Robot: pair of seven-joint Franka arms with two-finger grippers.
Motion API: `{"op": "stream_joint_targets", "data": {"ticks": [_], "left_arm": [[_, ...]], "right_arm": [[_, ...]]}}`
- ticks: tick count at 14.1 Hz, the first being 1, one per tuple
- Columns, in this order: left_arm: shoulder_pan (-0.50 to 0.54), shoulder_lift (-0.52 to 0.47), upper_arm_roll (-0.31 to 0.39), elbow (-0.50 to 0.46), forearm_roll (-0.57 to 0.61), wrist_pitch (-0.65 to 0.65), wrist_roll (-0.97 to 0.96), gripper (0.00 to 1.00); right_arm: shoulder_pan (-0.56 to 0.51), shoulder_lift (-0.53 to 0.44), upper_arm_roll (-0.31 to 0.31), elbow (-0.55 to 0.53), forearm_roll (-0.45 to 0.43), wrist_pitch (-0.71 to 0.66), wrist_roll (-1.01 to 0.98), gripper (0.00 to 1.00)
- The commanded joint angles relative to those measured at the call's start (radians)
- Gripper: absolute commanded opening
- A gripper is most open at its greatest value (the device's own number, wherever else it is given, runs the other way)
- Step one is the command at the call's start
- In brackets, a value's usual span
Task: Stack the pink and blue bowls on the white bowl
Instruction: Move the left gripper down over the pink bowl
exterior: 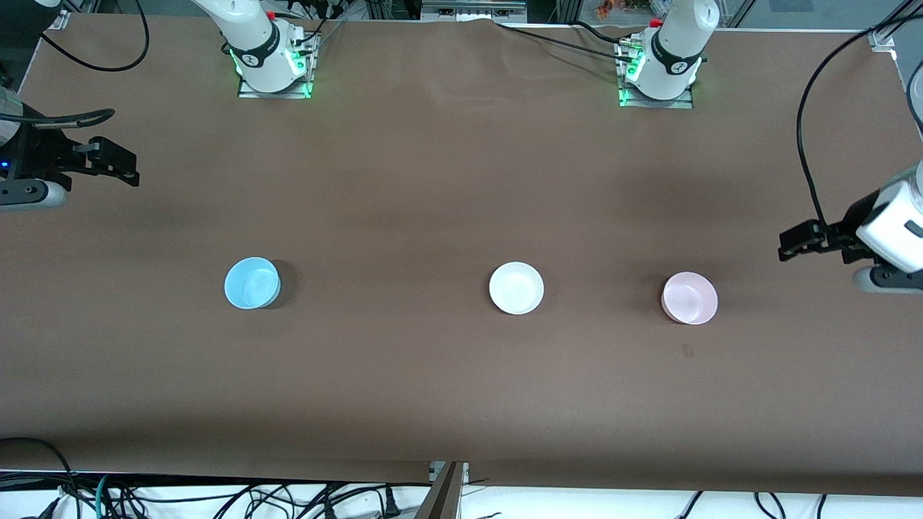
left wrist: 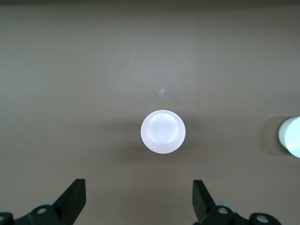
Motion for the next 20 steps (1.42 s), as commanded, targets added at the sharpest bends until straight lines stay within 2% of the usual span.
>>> {"op": "stream_joint_targets", "data": {"ticks": [1,3,5,10,18,20], "left_arm": [[0.039,0.07,-0.007,0.004,0.026,0.056,0.005,1.0],[0.044,0.131,-0.007,0.002,0.026,0.093,0.005,1.0],[0.042,0.168,-0.008,-0.042,0.025,0.162,0.005,1.0],[0.047,0.173,-0.01,-0.272,0.018,0.456,0.01,1.0],[0.065,0.181,-0.01,-0.502,0.011,0.751,0.01,1.0],[0.064,0.17,-0.01,-0.543,0.011,0.78,0.008,1.0]], "right_arm": [[-0.005,0.007,0.0,0.018,0.011,-0.003,-0.019,1.0],[-0.007,0.007,0.0,0.018,0.011,-0.003,-0.019,1.0],[-0.005,0.007,0.0,0.019,0.011,-0.003,-0.019,1.0],[-0.007,0.007,0.0,0.019,0.011,-0.003,-0.019,1.0],[-0.007,0.007,0.0,0.018,0.011,-0.003,-0.019,1.0],[-0.007,0.007,0.0,0.018,0.011,-0.003,-0.019,1.0]]}}
